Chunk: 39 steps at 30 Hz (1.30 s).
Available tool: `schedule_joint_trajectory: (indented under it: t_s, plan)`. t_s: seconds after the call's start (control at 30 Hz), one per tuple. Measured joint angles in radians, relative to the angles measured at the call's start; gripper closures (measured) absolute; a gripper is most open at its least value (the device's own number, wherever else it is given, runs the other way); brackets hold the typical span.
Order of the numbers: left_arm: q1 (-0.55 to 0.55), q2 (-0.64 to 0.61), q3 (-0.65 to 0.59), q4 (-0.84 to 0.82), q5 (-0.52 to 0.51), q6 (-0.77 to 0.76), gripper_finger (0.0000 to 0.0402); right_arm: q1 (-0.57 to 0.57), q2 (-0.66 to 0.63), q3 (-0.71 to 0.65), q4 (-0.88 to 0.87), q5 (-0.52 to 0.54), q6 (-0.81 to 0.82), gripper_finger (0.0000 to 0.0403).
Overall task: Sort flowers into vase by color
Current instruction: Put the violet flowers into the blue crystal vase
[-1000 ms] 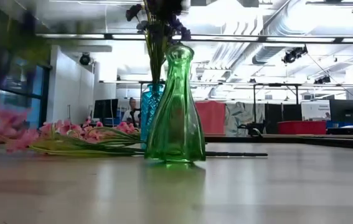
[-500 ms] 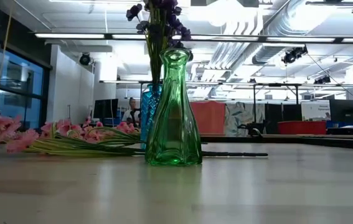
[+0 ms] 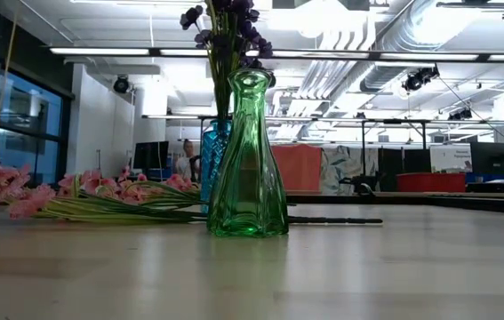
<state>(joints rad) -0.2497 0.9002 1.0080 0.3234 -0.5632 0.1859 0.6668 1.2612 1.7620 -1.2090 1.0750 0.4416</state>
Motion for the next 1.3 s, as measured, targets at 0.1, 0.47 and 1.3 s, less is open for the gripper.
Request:
schedule_joint_trajectory:
  t_s: [0.1,0.47,1.3]
  plan:
    - [0.040,0.132,-0.001,0.117,0.003,-0.003,0.0177,-0.053,-0.104,-0.124,0.219,-0.039,-0.179,0.0402]
    - [0.150,0.528,0.345,0.134,0.291,-0.160,0.0177,-0.327,-0.251,-0.403,1.070,-0.604,-0.647,0.0402]
    - [0.187,0.685,0.625,-0.014,0.552,-0.074,0.0205,-0.494,-0.021,-0.402,1.242,-0.800,-0.578,0.0402]
